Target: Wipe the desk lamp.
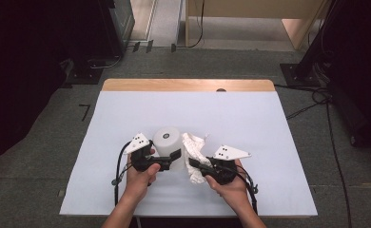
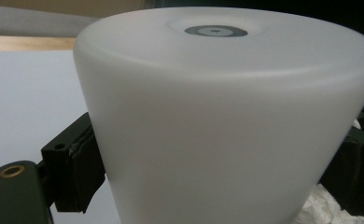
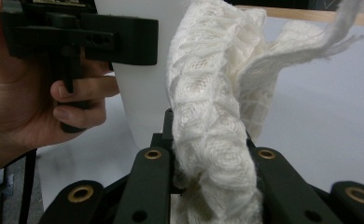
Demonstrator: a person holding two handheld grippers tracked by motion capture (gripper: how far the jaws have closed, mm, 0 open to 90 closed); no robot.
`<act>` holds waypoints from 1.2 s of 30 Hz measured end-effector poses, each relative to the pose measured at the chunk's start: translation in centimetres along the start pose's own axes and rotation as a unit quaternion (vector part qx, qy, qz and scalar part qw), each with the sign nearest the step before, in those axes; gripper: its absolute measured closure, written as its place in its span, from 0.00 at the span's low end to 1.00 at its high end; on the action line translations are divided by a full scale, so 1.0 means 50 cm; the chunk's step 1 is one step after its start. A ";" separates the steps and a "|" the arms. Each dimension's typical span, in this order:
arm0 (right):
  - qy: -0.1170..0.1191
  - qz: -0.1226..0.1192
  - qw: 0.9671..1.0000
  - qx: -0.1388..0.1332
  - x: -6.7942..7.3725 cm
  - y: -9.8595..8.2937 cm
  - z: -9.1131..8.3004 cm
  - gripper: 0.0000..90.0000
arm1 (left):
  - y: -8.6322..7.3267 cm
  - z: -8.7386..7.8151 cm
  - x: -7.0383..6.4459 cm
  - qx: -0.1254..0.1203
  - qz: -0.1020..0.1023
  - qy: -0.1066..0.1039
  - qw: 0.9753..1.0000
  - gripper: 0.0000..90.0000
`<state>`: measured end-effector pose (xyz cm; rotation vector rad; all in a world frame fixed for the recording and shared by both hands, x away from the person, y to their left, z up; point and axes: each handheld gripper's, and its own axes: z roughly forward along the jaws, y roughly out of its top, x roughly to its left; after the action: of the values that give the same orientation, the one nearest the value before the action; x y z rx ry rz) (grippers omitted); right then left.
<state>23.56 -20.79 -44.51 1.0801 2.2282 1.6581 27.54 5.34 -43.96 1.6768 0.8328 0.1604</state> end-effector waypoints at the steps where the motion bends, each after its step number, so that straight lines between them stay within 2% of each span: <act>1: -0.003 0.000 1.000 0.000 -0.001 0.000 0.000 0.85 | -0.001 0.003 -0.003 0.002 0.001 -0.005 1.000 0.09; 6: -0.019 0.009 1.000 -0.013 -0.014 0.006 -0.015 0.85 | -0.008 0.016 -0.019 0.018 0.022 -0.030 0.999 0.09; 11: -0.028 0.003 0.999 -0.029 -0.020 0.016 -0.032 0.85 | -0.016 0.029 -0.031 0.038 0.040 -0.043 0.998 0.09; 15: -0.032 -0.004 0.999 -0.041 -0.020 0.024 -0.043 0.85 | -0.023 0.039 -0.040 0.057 0.062 -0.041 0.996 0.09; 19: -0.033 -0.017 0.998 -0.050 -0.013 0.033 -0.054 0.85 | -0.028 0.046 -0.045 0.072 0.076 -0.029 0.994 0.09; 29: -0.026 -0.039 0.998 -0.051 -0.004 0.036 -0.057 0.85 | -0.029 0.045 -0.044 0.075 0.085 -0.020 0.993 0.09; 34: -0.031 -0.033 0.998 -0.039 -0.015 0.028 -0.049 0.85 | -0.023 0.037 -0.041 0.058 0.075 -0.036 0.995 0.09; 36: -0.030 -0.028 0.999 -0.032 -0.019 0.022 -0.044 0.85 | -0.018 0.033 -0.039 0.052 0.073 -0.036 0.995 0.09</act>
<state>23.62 -22.94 -42.98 1.0291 2.1337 1.6408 26.55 2.89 -44.64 1.8321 0.6743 0.1596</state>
